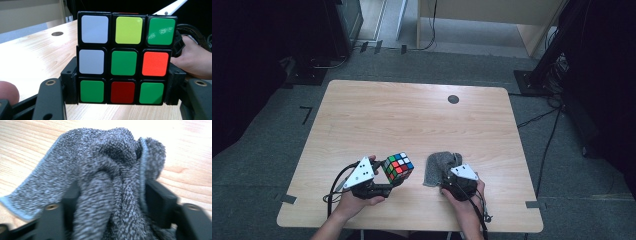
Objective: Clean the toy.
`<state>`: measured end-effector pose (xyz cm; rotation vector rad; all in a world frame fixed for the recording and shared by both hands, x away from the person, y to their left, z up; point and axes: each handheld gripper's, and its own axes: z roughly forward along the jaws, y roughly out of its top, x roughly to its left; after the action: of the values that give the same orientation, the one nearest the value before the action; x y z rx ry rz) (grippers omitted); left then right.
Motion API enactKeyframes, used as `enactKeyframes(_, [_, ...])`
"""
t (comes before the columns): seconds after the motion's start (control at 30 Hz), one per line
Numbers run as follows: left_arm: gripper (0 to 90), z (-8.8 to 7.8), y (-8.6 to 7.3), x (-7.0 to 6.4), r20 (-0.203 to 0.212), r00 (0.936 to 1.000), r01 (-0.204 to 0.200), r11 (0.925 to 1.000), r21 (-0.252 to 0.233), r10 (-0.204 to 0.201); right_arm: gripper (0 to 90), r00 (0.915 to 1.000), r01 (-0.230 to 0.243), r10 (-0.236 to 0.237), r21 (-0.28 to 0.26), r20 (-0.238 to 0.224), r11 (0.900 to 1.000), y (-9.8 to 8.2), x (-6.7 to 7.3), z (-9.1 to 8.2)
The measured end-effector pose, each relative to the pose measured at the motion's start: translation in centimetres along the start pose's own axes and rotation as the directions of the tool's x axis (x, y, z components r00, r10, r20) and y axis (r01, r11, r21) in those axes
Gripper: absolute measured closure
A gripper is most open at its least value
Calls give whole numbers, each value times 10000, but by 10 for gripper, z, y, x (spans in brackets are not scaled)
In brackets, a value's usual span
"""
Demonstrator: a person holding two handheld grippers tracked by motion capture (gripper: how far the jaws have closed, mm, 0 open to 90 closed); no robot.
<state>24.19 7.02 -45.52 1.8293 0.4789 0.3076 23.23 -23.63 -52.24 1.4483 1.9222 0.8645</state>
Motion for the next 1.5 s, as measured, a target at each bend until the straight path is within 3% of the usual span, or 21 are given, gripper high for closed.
enactKeyframes(0.17, [337,-1,0,0,-141,9999,-43,10000,-46,42,627,9995,269,-266,-219,152,9994,-2,1,-4])
enactKeyframes(0.23, [336,-1,0,0,-117,9999,-59,10000,-58,58,656,10000,-83,84,-250,23,9997,-1,0,-6])
enactKeyframes(0.33, [337,0,-1,-1,-152,9998,-143,9999,-29,142,668,9975,-467,440,-488,-554,9977,4,-2,-15])
enactKeyframes(0.5, [336,5,-2,-4,-95,9996,-263,9996,104,264,669,9897,-561,278,-2016,-1405,9779,27,4,-57])
enactKeyframes(0.6, [337,9,-3,-10,-127,9984,-550,9979,338,555,667,9602,-819,6,-2794,-2794,9567,41,12,-86])
enactKeyframes(0.67, [337,13,-3,-15,-77,9969,-783,9957,496,788,665,9354,-1037,-195,-3265,-3530,9395,49,21,-103])
enactKeyframes(0.77, [337,19,-3,-23,10,9933,-1150,9912,661,1152,663,9002,-1026,-724,-3708,-4295,9230,56,38,-119])
enactKeyframes(0.83, [337,21,-3,-28,95,9905,-1377,9881,683,1374,663,8713,-1010,-968,-3688,-4811,9240,58,49,-123])
enactKeyframes(0.87, [337,21,-2,-30,161,9890,-1478,9868,662,1470,663,8602,-932,-1071,-3602,-4986,9282,58,53,-123])
enactKeyframes(0.9, [337,21,-2,-32,215,9872,-1592,9855,594,1582,663,8551,-816,-1149,-3500,-5056,9332,58,56,-122])
enactKeyframes(1.0, [337,19,-1,-34,106,9835,-1811,9821,525,1808,662,8564,-891,-1026,-3406,-5060,9360,54,54,-114])
enactKeyframes(1.1, [338,16,-2,-30,225,9868,-1613,9864,320,1606,662,8743,-1167,-444,-2980,-4834,9474,51,40,-103])
enactKeyframes(1.17, [338,15,-2,-28,216,9878,-1546,9877,242,1541,661,8824,-1483,151,-2475,-4703,9575,49,28,-95])
enactKeyframes(1.23, [338,15,-2,-27,250,9887,-1485,9888,150,1481,662,8859,-1793,581,-2242,-4603,9579,47,20,-93])
enactKeyframes(1.3, [338,17,-2,-29,147,9861,-1656,9858,284,1652,660,8766,-2002,601,-2484,-4774,9477,49,19,-99])
enactKeyframes(1.4, [338,21,-1,-32,187,9846,-1743,9839,402,1736,657,8570,-1700,-139,-3081,-5151,9360,53,30,-113])
enactKeyframes(1.5, [338,20,1,-34,298,9839,-1769,9841,184,1763,652,8488,-1172,-725,-3201,-5237,9401,54,46,-120])
